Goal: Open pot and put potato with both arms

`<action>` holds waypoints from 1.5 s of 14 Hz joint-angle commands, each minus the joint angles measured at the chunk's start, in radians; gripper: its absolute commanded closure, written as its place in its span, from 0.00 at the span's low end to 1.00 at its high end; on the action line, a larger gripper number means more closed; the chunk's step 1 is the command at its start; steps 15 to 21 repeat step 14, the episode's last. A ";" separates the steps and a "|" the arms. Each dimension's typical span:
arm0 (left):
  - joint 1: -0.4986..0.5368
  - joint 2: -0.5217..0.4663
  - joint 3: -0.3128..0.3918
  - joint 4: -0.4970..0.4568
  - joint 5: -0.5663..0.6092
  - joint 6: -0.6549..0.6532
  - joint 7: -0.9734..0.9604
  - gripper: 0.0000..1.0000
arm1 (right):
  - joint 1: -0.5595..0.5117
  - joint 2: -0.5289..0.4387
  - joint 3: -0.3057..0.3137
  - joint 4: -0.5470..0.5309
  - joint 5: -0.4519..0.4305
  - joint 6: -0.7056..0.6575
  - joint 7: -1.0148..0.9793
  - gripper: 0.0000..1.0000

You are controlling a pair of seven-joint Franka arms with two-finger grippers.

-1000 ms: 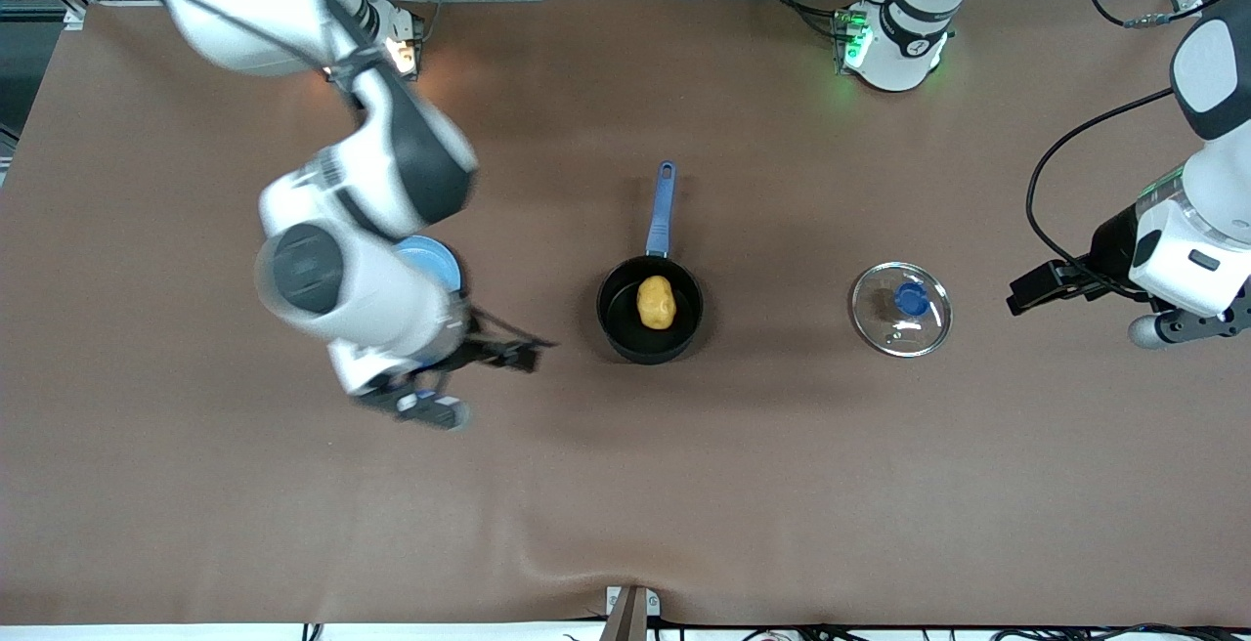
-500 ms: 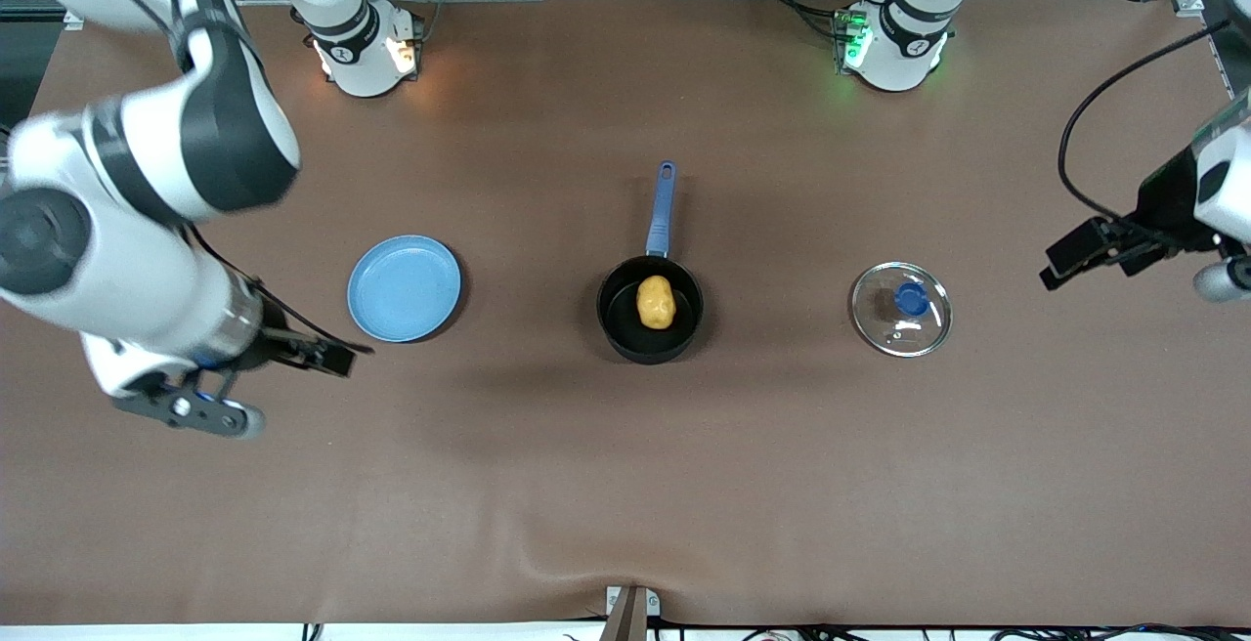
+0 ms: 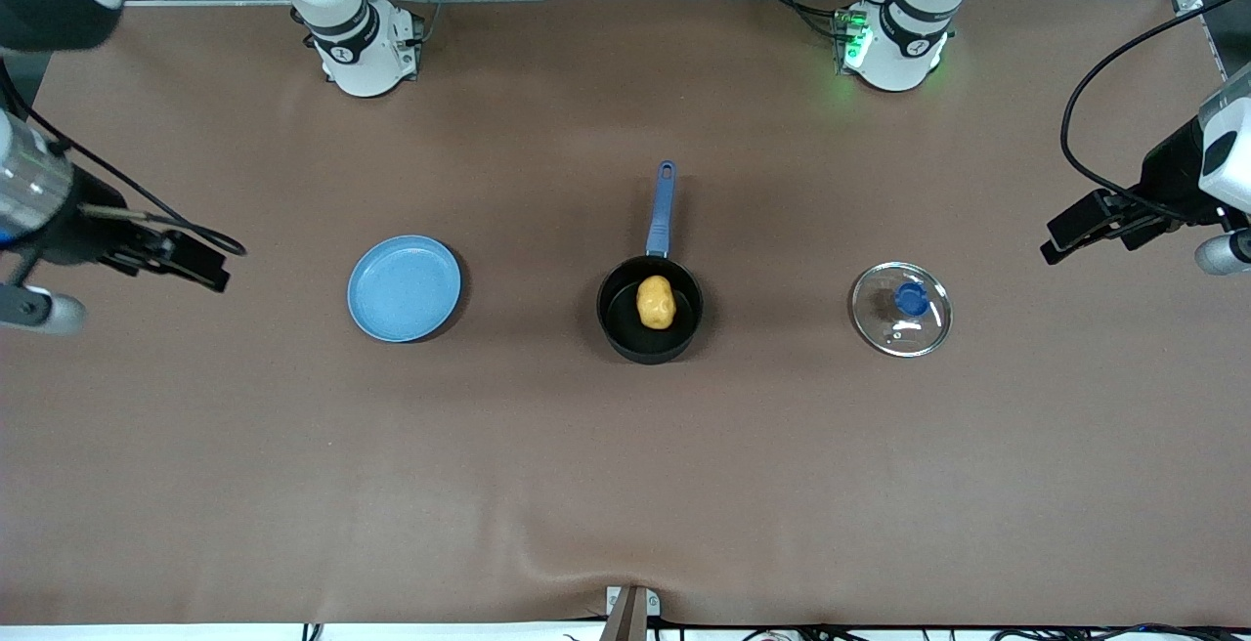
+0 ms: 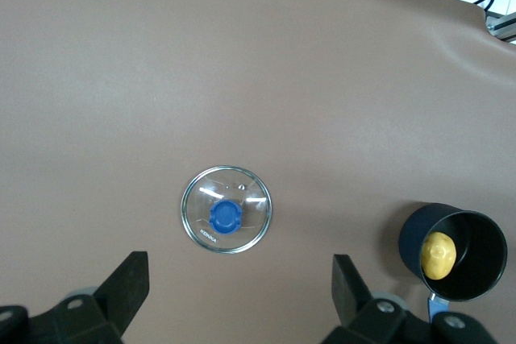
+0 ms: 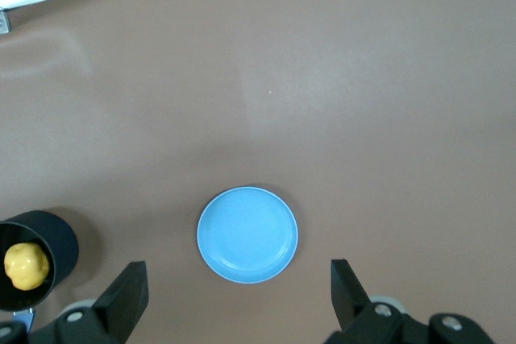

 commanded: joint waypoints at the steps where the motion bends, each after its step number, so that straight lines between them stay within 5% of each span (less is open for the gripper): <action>1: 0.009 -0.016 -0.007 -0.012 -0.014 -0.005 -0.010 0.00 | 0.003 -0.296 -0.036 -0.433 0.020 0.150 -0.022 0.00; 3: 0.009 -0.016 -0.007 -0.012 -0.014 -0.005 -0.010 0.00 | 0.022 -0.361 -0.043 -0.513 0.019 0.154 -0.046 0.00; 21: 0.009 -0.013 -0.007 -0.012 -0.014 0.000 -0.010 0.00 | 0.023 -0.350 -0.067 -0.444 0.007 0.098 -0.203 0.00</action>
